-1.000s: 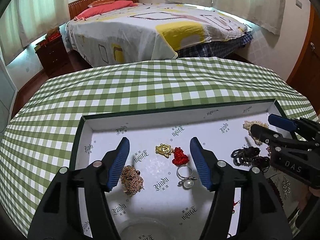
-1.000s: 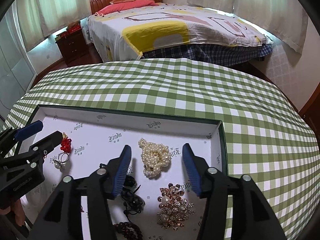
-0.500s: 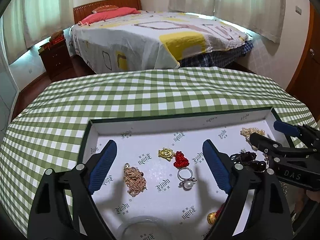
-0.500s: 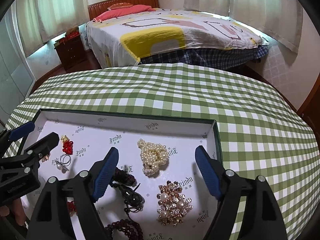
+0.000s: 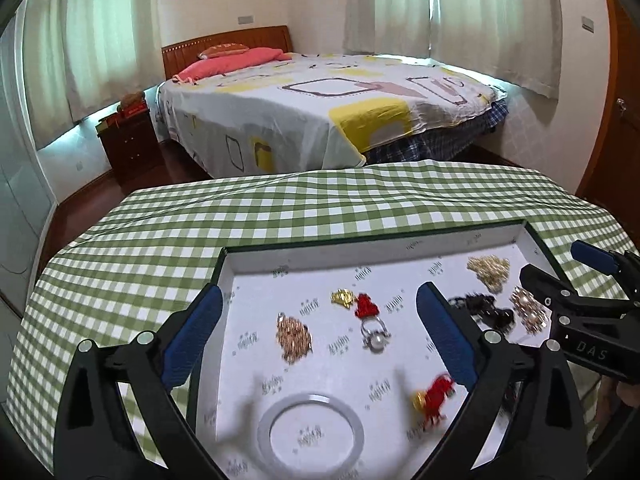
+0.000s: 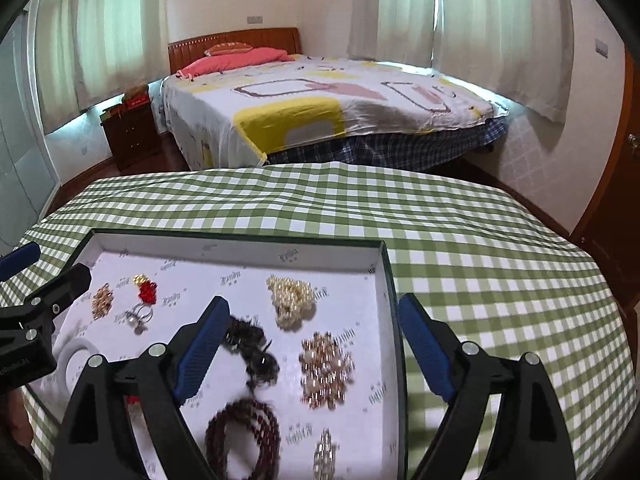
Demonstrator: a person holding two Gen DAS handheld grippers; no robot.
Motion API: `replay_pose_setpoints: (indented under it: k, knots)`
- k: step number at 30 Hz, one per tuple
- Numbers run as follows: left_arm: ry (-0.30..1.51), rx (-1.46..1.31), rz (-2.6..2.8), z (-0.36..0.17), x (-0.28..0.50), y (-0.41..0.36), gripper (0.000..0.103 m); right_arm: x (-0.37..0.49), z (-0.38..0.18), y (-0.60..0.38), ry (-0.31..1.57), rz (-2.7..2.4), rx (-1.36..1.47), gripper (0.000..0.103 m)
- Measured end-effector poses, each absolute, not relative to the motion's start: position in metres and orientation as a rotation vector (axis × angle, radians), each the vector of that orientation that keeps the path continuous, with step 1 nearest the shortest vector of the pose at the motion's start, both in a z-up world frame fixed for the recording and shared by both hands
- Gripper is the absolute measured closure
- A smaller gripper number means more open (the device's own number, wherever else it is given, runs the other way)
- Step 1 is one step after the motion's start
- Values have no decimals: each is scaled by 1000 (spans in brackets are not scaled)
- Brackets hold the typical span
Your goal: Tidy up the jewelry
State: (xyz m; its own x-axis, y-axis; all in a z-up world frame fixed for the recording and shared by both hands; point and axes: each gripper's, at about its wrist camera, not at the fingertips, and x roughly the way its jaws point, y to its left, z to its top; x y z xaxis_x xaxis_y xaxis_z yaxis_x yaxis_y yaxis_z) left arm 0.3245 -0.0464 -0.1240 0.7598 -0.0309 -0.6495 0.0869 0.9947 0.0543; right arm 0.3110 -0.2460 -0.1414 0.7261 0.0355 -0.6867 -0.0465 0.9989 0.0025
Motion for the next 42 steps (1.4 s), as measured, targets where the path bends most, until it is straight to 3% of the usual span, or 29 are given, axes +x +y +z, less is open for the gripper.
replay_pose_setpoints:
  k: [42]
  knots:
    - [489, -17, -18, 5, 55, -7, 4, 56, -18, -224, 479, 154, -18, 17]
